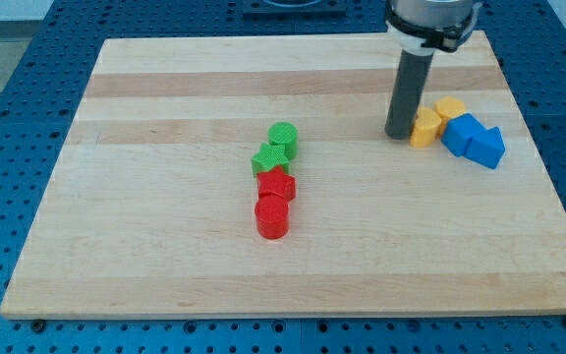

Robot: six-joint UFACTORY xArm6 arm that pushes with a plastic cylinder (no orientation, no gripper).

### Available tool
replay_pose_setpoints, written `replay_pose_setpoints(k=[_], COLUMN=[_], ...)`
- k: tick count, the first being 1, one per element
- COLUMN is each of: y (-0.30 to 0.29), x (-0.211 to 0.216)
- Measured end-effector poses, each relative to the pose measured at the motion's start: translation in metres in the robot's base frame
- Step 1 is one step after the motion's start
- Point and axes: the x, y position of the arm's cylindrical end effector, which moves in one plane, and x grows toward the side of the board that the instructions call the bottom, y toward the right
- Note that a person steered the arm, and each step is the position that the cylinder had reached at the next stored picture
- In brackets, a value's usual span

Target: Move green circle towards bottom left of the board

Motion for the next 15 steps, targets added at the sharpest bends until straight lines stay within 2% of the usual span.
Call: replay_pose_setpoints(k=[2, 3, 4, 5, 6, 7, 10, 15], y=[0.008, -0.031, -0.063, -0.071, -0.075, -0.074, -0.059, -0.192], x=[0.000, -0.005, -0.049, -0.101, -0.107, -0.102, -0.009, 0.012])
